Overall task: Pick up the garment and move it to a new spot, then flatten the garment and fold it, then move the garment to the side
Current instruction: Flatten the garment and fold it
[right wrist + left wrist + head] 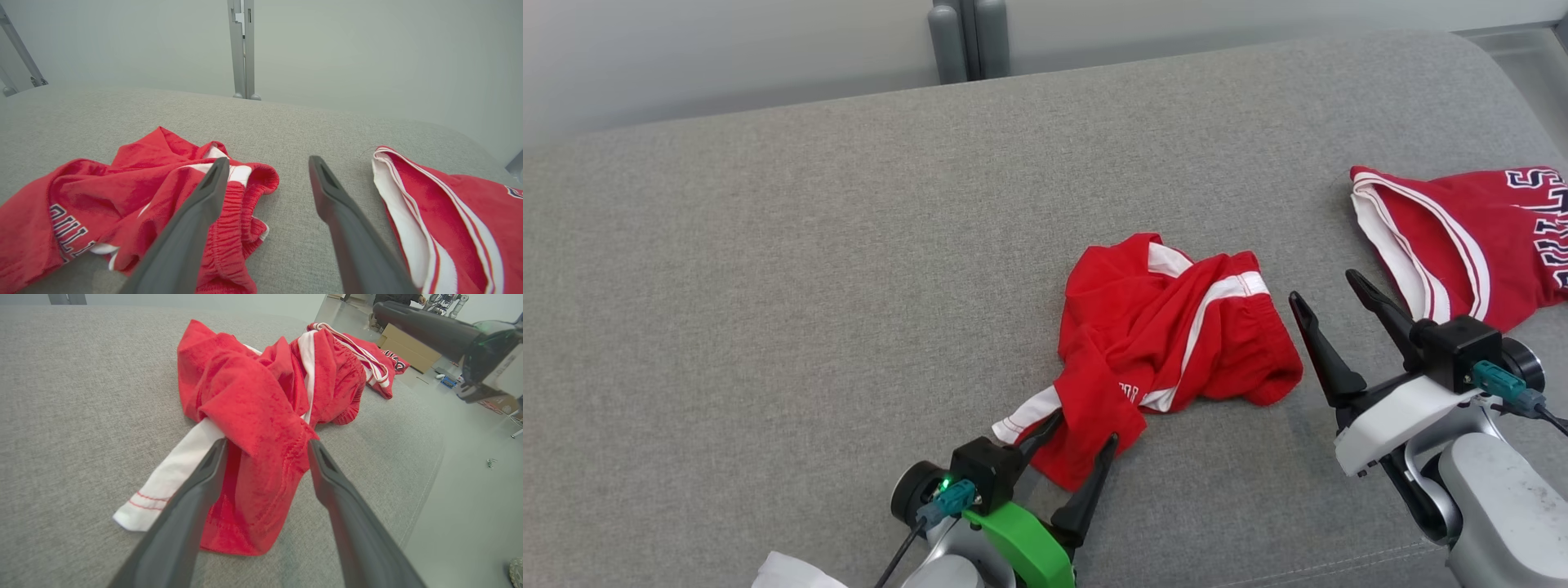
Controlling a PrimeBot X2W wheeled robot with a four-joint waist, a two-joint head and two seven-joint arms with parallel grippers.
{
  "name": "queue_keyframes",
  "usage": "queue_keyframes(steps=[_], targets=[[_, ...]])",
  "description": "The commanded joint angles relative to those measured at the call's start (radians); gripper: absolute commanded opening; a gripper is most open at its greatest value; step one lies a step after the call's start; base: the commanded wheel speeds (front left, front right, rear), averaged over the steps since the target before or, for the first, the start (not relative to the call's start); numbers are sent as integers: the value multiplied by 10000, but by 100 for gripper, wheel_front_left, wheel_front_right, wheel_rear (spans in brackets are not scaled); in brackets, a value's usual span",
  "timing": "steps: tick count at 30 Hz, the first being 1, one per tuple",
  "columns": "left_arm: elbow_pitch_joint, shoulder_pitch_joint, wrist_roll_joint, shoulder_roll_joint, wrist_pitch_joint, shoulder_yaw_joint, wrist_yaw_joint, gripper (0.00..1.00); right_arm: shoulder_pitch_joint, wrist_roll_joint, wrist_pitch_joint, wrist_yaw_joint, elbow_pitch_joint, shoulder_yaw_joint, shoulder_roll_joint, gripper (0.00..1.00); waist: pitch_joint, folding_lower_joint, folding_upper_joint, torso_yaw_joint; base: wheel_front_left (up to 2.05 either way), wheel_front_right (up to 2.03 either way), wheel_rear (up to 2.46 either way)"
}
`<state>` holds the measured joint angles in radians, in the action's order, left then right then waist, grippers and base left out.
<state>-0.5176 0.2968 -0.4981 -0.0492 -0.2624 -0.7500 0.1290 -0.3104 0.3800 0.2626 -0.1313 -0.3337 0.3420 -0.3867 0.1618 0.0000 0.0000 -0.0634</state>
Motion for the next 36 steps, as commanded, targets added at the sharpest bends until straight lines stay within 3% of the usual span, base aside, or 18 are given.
queue_keyframes(steps=[1, 2, 3, 9, 15, 23, 24, 25, 26, 31, 36], targets=[[15, 142, 15, -36, -26, -6, 15, 47, 164, 11, 25, 15, 28, -53, -7, 100, 47, 0, 0, -80, 0, 0, 0], [-10, 161, -39, -36, -28, -11, 15, 5, 162, 32, 25, 15, 22, -82, 6, 100, 61, 0, 0, -97, 0, 0, 0], [-40, 205, -87, -36, -26, 1, 15, 0, 172, 50, 25, 15, 18, -120, 36, 100, 70, 0, 0, -108, 0, 0, 0], [531, 445, -142, -39, -28, 610, 16, 0, 203, 78, 25, 15, 51, -306, 114, 100, 152, 0, 0, -58, 0, 0, 0], [1193, 816, 240, -32, -28, 2646, 11, 0, 167, 65, 23, 15, 80, -334, 219, 100, 257, 0, 0, 82, 0, 0, 0], [-906, 1832, 296, -38, -26, 4526, -172, 0, -48, 127, 24, 15, 54, -40, 378, 100, 514, 0, 0, -28, 0, 0, 0], [-1368, 1974, 263, -38, -26, 4695, -233, 21, -80, 152, 24, 15, 36, 25, 405, 100, 548, 0, 0, -81, 0, 0, 0], [-1790, 2160, 394, -61, -29, 4841, -295, 56, -131, 166, 24, 15, 28, 88, 435, 100, 582, 0, 0, -135, 0, 0, 0], [-2090, 2371, 409, -77, -28, 5069, -367, 100, -164, 189, 25, 15, 28, 167, 462, 100, 610, 0, 0, -178, 0, 0, 0], [-2250, 2587, 1030, -187, -26, 6146, -841, 100, -209, 309, 25, 15, 196, 539, 575, 100, 639, 0, 0, -244, 0, 0, 0], [-1645, 1993, 1742, -91, -26, 6608, -631, 100, -209, 575, 24, 15, 368, 1047, 640, 100, 476, 0, 0, -16, 0, 0, 0]])
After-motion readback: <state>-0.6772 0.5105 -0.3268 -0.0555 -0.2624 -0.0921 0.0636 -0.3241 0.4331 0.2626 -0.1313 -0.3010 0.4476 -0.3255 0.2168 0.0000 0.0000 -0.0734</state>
